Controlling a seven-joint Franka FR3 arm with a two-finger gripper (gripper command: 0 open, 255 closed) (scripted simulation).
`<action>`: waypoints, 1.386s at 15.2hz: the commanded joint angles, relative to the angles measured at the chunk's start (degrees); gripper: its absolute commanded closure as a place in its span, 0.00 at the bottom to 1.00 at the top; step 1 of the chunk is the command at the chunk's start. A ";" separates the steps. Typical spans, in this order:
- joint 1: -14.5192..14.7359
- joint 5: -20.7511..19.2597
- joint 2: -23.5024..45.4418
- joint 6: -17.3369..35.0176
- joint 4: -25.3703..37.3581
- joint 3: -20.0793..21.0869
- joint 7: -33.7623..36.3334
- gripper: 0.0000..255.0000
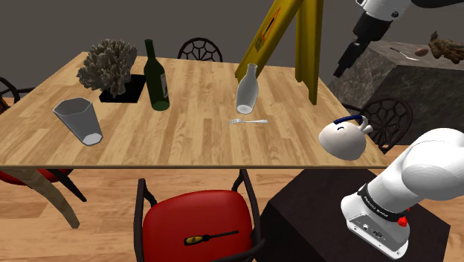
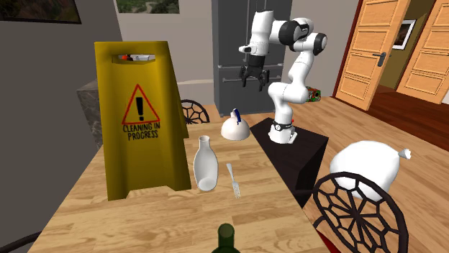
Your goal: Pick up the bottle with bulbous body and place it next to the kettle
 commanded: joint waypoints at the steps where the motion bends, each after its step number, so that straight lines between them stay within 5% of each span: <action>1: 0.00 0.00 0.00 0.00 0.00 0.00 0.00 0.00; 11: 1.53 2.11 22.13 13.21 9.35 -0.38 0.97 0.00; 21: 2.53 5.08 44.52 19.30 26.08 -0.60 0.63 0.00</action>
